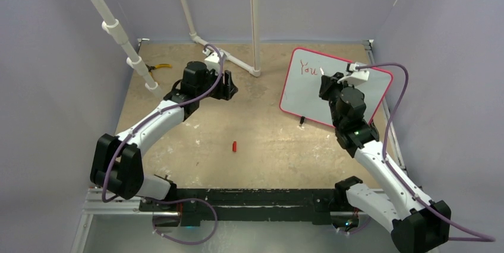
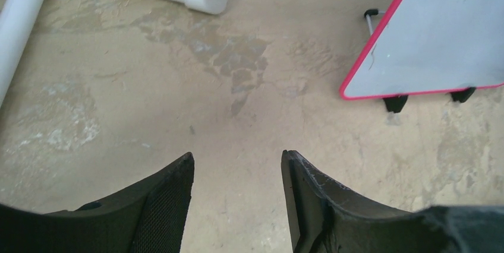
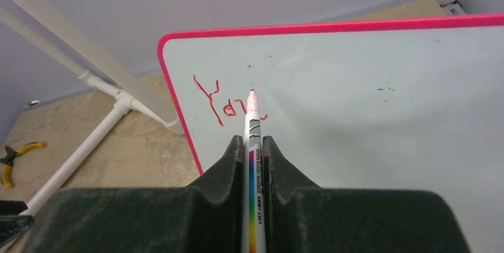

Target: Write a sentence on the whiteboard

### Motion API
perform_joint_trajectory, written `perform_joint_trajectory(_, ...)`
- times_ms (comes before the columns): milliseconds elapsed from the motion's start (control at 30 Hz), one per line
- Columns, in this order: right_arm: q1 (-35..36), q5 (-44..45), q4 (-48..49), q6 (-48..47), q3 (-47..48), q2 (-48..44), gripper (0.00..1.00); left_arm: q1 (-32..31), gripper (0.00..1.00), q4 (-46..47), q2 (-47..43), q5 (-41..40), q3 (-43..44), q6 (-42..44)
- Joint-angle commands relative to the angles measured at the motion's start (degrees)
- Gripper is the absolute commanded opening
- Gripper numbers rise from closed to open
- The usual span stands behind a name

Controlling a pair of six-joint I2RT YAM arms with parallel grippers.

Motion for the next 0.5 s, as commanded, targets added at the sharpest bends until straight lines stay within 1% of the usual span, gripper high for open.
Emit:
perform_joint_trajectory(0, -0.3, -1.1, 3.3, -1.5, 3.6, 1.7, 0.00, -0.6, 0.55, -4.6, -2.0, -5.1, -1.5, 3.6)
perform_joint_trajectory(133, -0.2, -0.5, 4.8, -1.7, 3.4, 2.6, 0.00, -0.6, 0.55, -6.1, -0.6, -4.1, -0.1, 3.7)
perform_joint_trajectory(467, -0.2, 2.8, 5.0, -1.2, 3.5, 4.5, 0.00, -0.6, 0.55, -5.7, -1.5, -3.7, -0.6, 3.5)
